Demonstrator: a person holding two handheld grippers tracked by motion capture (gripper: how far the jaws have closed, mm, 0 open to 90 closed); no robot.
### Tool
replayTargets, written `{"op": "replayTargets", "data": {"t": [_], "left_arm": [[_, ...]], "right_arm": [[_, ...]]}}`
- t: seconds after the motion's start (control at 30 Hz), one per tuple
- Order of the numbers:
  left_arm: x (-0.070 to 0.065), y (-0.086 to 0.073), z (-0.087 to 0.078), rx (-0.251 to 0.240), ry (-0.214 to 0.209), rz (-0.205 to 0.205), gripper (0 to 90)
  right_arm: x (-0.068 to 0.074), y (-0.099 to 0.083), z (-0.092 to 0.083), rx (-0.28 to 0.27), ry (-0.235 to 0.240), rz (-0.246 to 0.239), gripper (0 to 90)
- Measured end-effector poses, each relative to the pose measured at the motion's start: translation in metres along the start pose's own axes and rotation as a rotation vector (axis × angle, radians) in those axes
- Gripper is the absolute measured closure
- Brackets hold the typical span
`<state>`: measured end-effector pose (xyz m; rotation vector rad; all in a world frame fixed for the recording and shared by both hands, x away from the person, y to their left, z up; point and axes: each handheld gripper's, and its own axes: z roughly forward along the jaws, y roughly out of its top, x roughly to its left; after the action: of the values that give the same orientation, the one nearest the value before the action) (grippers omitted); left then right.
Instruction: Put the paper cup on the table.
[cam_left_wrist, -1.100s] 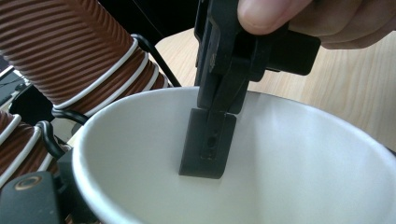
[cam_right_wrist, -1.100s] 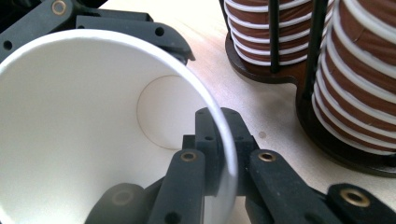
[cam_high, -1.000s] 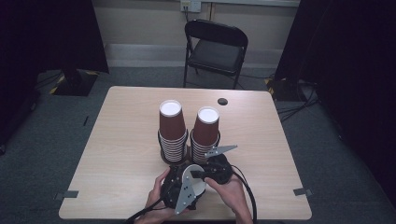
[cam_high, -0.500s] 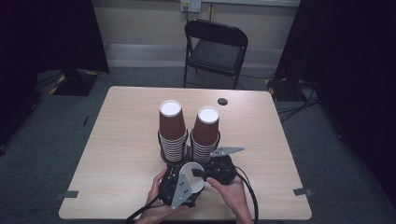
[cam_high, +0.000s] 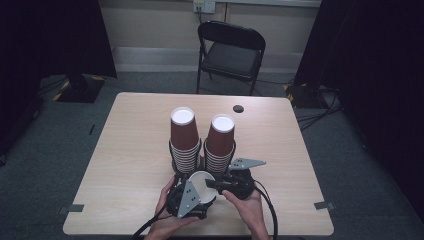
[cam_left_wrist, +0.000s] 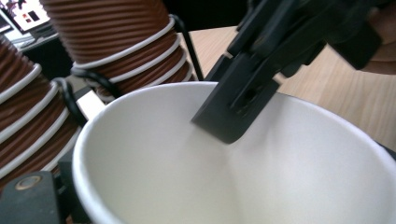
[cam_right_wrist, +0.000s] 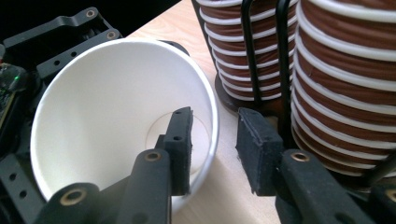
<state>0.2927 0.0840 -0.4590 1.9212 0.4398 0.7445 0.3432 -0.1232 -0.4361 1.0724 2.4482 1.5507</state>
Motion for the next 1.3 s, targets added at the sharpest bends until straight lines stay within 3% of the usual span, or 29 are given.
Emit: {"op": "replayTargets", "data": {"t": [0.27, 0.33, 0.53, 0.73, 0.87, 1.03, 1.17, 1.3], "left_arm": [[0.012, -0.004, -0.003, -0.003, 0.026, -0.071, 9.2], [0.014, -0.005, -0.005, -0.009, 0.014, -0.087, 9.2], [0.024, -0.010, -0.013, -0.030, 0.025, -0.158, 9.2], [0.034, -0.016, -0.022, -0.059, 0.051, -0.223, 9.1], [0.043, -0.024, -0.030, -0.080, 0.070, -0.284, 9.0], [0.055, -0.030, -0.040, -0.085, 0.104, -0.311, 9.2], [0.066, -0.031, -0.049, -0.101, 0.133, -0.328, 9.2], [0.079, -0.033, -0.056, -0.106, 0.180, -0.348, 9.2]], "right_arm": [[-0.004, -0.004, -0.010, -0.111, 0.008, -0.009, 61.2], [-0.004, -0.005, -0.014, -0.144, -0.001, -0.008, 60.2], [-0.009, -0.013, -0.026, -0.220, -0.054, -0.006, 55.4], [-0.014, -0.023, -0.035, -0.302, -0.121, 0.002, 42.7], [-0.016, -0.029, -0.041, -0.376, -0.138, 0.030, 36.7], [-0.020, -0.037, -0.046, -0.407, -0.207, 0.028, 30.9], [-0.021, -0.044, -0.050, -0.402, -0.212, 0.028, 29.3], [-0.023, -0.051, -0.053, -0.402, -0.220, 0.021, 18.5]]}}
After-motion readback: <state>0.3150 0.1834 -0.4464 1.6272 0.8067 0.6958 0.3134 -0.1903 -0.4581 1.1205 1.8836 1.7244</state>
